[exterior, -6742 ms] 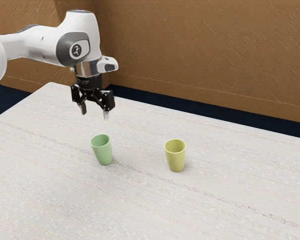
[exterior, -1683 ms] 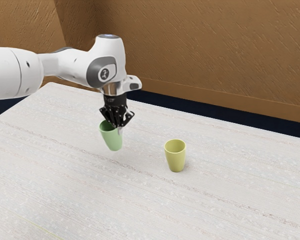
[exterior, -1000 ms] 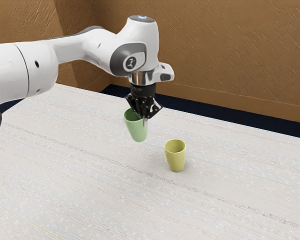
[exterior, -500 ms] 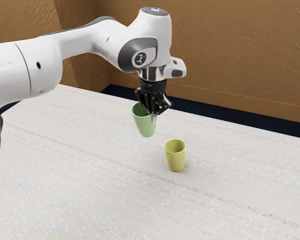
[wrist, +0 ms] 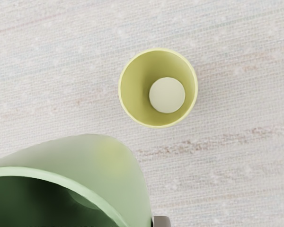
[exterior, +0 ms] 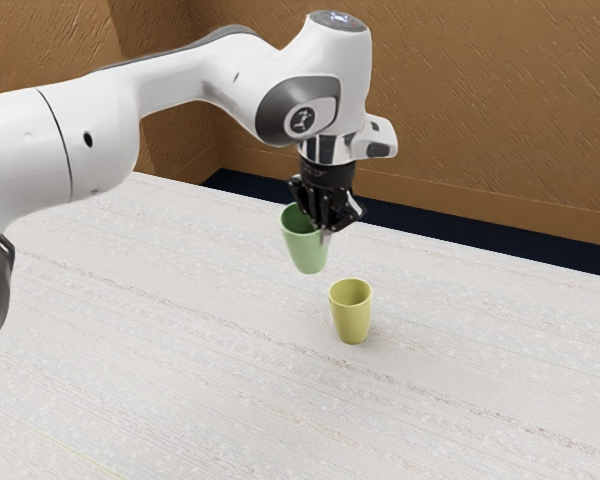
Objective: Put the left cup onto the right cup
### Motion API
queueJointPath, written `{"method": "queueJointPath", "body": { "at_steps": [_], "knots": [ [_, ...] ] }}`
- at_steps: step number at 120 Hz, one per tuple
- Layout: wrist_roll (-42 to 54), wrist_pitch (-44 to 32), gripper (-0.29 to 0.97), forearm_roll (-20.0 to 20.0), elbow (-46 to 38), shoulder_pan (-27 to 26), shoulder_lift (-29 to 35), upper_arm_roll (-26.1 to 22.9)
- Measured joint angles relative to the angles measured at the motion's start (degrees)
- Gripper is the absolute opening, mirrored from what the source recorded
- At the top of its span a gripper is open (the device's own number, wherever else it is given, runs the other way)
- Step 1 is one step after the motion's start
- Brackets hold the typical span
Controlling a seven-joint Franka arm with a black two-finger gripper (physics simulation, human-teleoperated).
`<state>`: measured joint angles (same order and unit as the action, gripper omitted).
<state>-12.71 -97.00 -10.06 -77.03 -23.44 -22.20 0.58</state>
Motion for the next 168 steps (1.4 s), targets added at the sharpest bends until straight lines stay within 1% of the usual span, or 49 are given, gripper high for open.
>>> {"method": "queueJointPath", "body": {
  "at_steps": [25,85,101,140,168],
  "knots": [
    [-0.63,0.26,-0.11,-0.13,2.08,-0.89,-1.98,-0.29],
    [-2.16,0.71,-0.11,-0.15,4.21,-2.97,-3.94,-0.81],
    [-2.45,0.73,-0.11,-0.18,5.79,-2.96,-5.09,-0.86],
    [-2.88,0.62,-0.11,-1.01,6.02,-2.46,-6.53,-1.07],
    [-2.91,0.65,-0.11,-2.41,9.35,-1.12,-8.42,-2.30]
  ]
}}
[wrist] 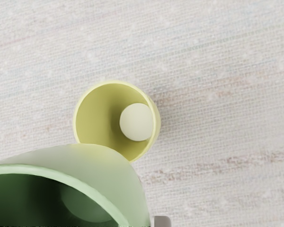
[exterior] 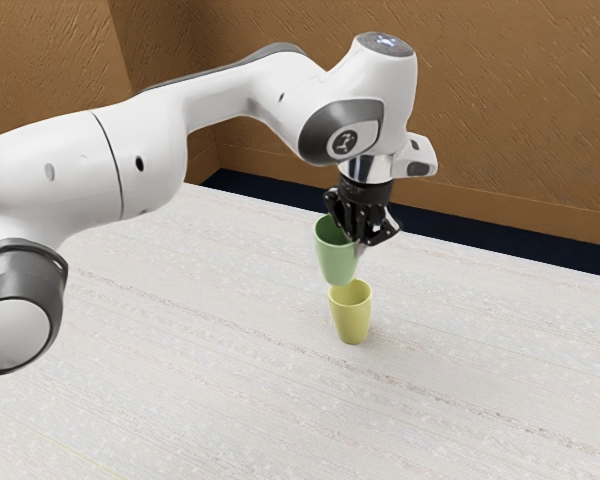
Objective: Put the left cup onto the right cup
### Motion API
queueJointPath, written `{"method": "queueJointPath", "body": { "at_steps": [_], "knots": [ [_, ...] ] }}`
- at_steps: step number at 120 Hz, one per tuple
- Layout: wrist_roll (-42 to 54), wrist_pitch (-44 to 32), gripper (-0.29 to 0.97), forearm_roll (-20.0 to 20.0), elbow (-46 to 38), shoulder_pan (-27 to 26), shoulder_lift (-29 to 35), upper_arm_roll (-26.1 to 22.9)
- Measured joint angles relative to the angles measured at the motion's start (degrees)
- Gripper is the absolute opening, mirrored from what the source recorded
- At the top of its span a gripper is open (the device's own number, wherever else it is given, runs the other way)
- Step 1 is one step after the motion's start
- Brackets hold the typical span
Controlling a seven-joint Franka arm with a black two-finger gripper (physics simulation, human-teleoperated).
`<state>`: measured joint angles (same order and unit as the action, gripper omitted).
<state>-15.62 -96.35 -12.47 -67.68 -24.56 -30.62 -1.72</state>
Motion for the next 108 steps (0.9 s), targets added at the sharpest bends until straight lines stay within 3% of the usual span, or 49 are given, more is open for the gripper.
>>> {"method": "queueJointPath", "body": {
  "at_steps": [56,108],
  "knots": [
    [1.54,-0.01,-0.11,-0.23,2.98,1.69,-1.66,-0.37],
    [2.94,1.64,-0.10,0.23,7.34,5.11,-4.72,-5.01]
  ]
}}
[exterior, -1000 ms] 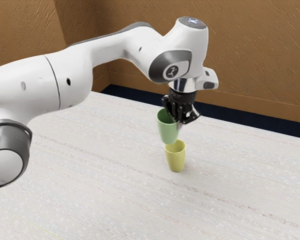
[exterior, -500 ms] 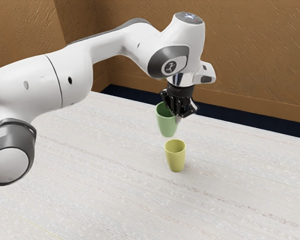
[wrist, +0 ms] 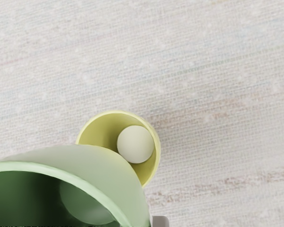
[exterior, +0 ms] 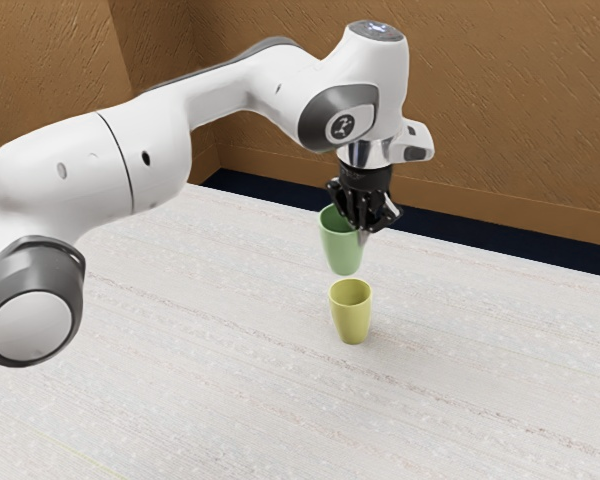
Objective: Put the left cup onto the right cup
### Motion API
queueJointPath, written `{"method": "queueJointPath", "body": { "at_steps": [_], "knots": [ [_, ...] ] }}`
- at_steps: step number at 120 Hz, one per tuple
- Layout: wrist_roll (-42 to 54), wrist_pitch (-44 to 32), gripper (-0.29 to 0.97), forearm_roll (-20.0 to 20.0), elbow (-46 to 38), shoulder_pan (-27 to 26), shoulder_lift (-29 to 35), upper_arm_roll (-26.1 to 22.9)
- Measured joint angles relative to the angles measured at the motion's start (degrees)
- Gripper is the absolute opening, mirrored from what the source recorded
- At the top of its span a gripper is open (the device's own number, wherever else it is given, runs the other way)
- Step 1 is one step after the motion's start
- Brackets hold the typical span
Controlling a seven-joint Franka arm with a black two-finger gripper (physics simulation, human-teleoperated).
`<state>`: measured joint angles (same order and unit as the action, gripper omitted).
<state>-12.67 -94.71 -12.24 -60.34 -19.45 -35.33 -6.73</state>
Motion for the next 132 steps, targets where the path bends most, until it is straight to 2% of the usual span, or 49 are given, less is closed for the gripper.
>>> {"method": "queueJointPath", "body": {
  "at_steps": [132],
  "knots": [
    [2.05,-0.21,-0.10,-0.62,2.72,3.08,-5.11,-3.76]
  ]
}}
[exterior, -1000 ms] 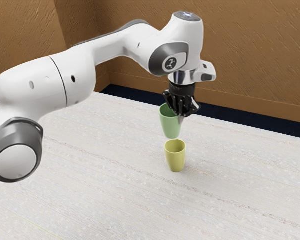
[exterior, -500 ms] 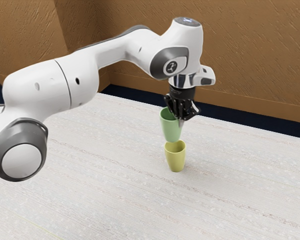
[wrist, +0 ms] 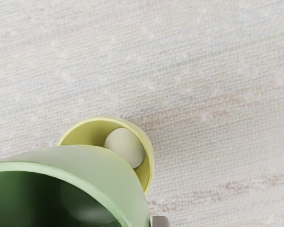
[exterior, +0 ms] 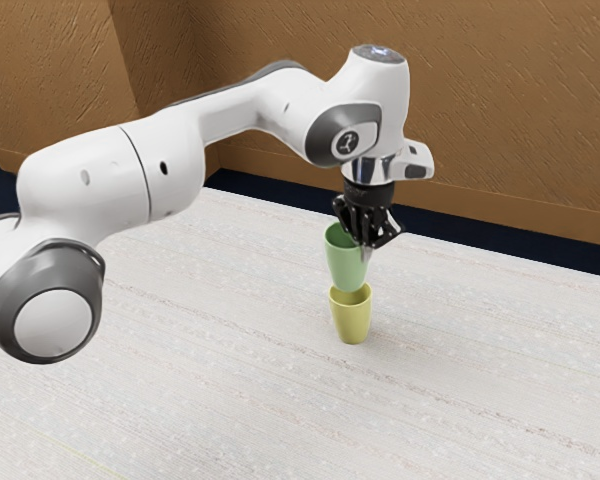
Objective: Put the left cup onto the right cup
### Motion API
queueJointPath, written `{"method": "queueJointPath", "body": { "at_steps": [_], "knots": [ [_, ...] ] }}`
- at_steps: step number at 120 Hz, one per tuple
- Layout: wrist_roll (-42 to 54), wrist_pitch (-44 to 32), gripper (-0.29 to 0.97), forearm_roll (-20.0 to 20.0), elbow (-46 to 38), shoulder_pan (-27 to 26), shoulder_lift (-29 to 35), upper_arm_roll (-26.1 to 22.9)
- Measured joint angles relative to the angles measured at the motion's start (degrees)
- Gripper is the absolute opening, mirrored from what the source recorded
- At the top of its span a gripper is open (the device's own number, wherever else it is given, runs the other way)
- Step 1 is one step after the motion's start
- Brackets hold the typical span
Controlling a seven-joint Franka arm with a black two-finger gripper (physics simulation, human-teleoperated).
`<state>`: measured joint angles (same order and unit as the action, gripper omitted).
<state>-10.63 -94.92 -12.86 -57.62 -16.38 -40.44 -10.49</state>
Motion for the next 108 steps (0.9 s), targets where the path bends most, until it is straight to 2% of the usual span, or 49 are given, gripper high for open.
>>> {"method": "queueJointPath", "body": {
  "at_steps": [84,108],
  "knots": [
    [0.16,-0.51,-0.10,-0.18,1.67,1.35,-3.13,-0.88],
    [0.16,-0.69,-0.06,-1.87,1.78,1.75,-3.54,-2.84]
  ]
}}
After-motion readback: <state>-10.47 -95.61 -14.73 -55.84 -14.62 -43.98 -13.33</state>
